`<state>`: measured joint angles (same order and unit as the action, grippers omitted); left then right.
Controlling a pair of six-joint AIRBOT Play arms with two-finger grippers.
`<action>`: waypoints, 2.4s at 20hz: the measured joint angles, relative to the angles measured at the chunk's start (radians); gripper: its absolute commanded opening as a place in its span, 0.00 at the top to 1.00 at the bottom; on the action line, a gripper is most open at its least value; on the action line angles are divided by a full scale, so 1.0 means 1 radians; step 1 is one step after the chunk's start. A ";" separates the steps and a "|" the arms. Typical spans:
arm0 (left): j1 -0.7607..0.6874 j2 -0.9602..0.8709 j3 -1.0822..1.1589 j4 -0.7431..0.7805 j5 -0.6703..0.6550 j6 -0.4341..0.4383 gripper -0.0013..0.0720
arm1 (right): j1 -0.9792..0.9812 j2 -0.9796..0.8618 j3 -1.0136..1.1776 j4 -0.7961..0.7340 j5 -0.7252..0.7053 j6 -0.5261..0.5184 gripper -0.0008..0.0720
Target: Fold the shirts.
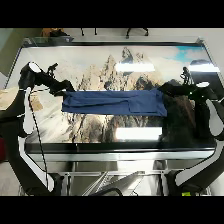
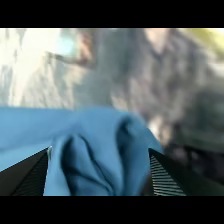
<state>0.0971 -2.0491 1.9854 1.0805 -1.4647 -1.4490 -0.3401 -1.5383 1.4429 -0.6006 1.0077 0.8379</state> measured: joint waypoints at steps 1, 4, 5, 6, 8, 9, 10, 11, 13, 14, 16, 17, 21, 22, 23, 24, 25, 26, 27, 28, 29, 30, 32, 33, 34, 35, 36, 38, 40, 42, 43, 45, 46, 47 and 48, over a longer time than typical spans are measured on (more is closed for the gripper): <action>0.004 -0.002 0.025 0.000 -0.002 -0.018 0.04 | -0.015 -0.002 0.004 -0.009 0.028 0.006 0.05; 0.022 0.013 0.033 0.000 -0.006 -0.071 0.04 | -0.040 -0.006 0.010 -0.048 0.099 0.018 0.04; 0.026 0.023 0.020 -0.003 -0.008 -0.086 0.04 | -0.042 -0.008 0.010 -0.064 0.112 0.018 0.05; 0.028 0.035 0.005 -0.006 -0.011 -0.094 0.04 | -0.043 -0.011 0.011 -0.082 0.123 0.023 0.05; 0.026 0.055 -0.015 -0.019 -0.018 -0.106 0.36 | -0.041 -0.021 0.012 -0.095 0.144 0.025 0.05; 0.022 0.063 -0.018 -0.039 -0.018 -0.106 0.53 | -0.037 -0.028 0.013 -0.093 0.158 0.025 0.05; 0.015 0.068 -0.018 -0.070 -0.021 -0.099 0.70 | -0.030 -0.038 0.013 -0.090 0.173 0.025 0.05; 0.006 0.071 -0.013 -0.106 -0.024 -0.087 0.96 | -0.021 -0.048 0.013 -0.091 0.187 0.024 0.05; -0.020 0.076 0.004 -0.184 -0.024 -0.063 0.97 | 0.001 -0.067 0.014 -0.087 0.220 0.024 0.05; -0.039 0.077 0.015 -0.217 -0.024 -0.052 0.97 | 0.013 -0.075 0.013 -0.085 0.241 0.023 0.08; -0.086 0.078 0.030 -0.261 -0.023 -0.035 0.97 | 0.032 -0.087 0.012 -0.103 0.250 0.024 0.72; -0.112 0.079 0.032 -0.275 -0.019 -0.031 0.97 | 0.037 -0.092 0.010 -0.111 0.259 0.026 0.85; -0.233 0.079 -0.023 -0.301 0.055 -0.019 0.97 | 0.049 -0.082 0.016 -0.129 0.264 0.029 0.96; -0.269 0.079 -0.051 -0.304 0.092 -0.016 0.97 | 0.051 -0.070 0.023 -0.142 0.264 0.029 0.96; -0.304 0.076 -0.079 -0.307 0.134 -0.016 0.97 | 0.052 -0.055 0.031 -0.153 0.280 0.030 0.96; -0.341 0.070 -0.105 -0.308 0.176 -0.016 0.97 | 0.051 -0.031 0.045 -0.146 0.299 0.037 0.96; -0.382 0.057 -0.125 -0.309 0.222 -0.016 0.97 | 0.051 -0.002 0.062 -0.122 0.323 0.045 0.96; -0.420 0.042 -0.138 -0.311 0.264 -0.016 0.97 | 0.052 0.030 0.081 -0.095 0.357 0.051 0.96; -0.461 0.024 -0.148 -0.312 0.312 -0.016 0.97 | 0.053 0.064 0.101 -0.067 0.391 0.054 0.96; -0.498 0.006 -0.154 -0.315 0.355 -0.016 0.97 | 0.053 0.098 0.122 -0.035 0.418 0.059 0.96; -0.534 -0.011 -0.159 -0.315 0.398 -0.018 0.97 | 0.053 0.132 0.143 -0.005 0.444 0.060 0.96; -0.572 -0.030 -0.163 -0.320 0.441 -0.034 0.97 | 0.053 0.167 0.164 0.020 0.468 0.064 0.96; -0.638 -0.063 -0.166 -0.323 0.516 -0.064 0.97 | 0.053 0.229 0.198 0.056 0.505 0.071 0.96; -0.667 -0.078 -0.167 -0.329 0.550 -0.083 0.97 | 0.053 0.260 0.210 0.070 0.521 0.073 0.96; -0.692 -0.092 -0.167 -0.341 0.579 -0.097 0.97 | 0.053 0.284 0.218 0.078 0.530 0.075 0.96; -0.711 -0.105 -0.166 -0.365 0.598 -0.105 0.97 | 0.053 0.306 0.224 0.083 0.534 0.079 0.96; -0.727 -0.117 -0.157 -0.393 0.608 -0.111 0.97 | 0.053 0.322 0.228 0.089 0.541 0.083 0.96; -0.742 -0.129 -0.118 -0.465 0.599 -0.114 0.97 | 0.053 0.343 0.233 0.098 0.544 0.091 0.96; -0.727 -0.122 -0.046 -0.542 0.520 -0.074 0.97 | 0.058 0.346 0.235 0.099 0.547 0.108 0.96; -0.687 -0.077 0.035 -0.625 0.389 -0.029 0.97 | 0.079 0.338 0.237 0.105 0.545 0.120 0.96; -0.662 -0.042 0.056 -0.661 0.335 -0.012 0.97 | 0.097 0.331 0.237 0.105 0.539 0.124 0.96; -0.590 0.070 0.055 -0.731 0.223 0.026 0.97 | 0.159 0.308 0.238 0.105 0.513 0.135 0.96; -0.552 0.137 0.038 -0.755 0.184 0.046 0.97 | 0.200 0.295 0.238 0.107 0.494 0.138 0.96; -0.508 0.214 0.014 -0.781 0.145 0.068 0.97 | 0.247 0.278 0.238 0.109 0.470 0.139 0.96; -0.467 0.283 -0.011 -0.794 0.117 0.087 0.97 | 0.303 0.257 0.238 0.109 0.433 0.139 0.96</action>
<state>-0.3695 -1.7664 1.9747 0.2867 -1.3472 -1.3621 -0.0376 -1.2808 1.6810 -0.4919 1.4406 0.9771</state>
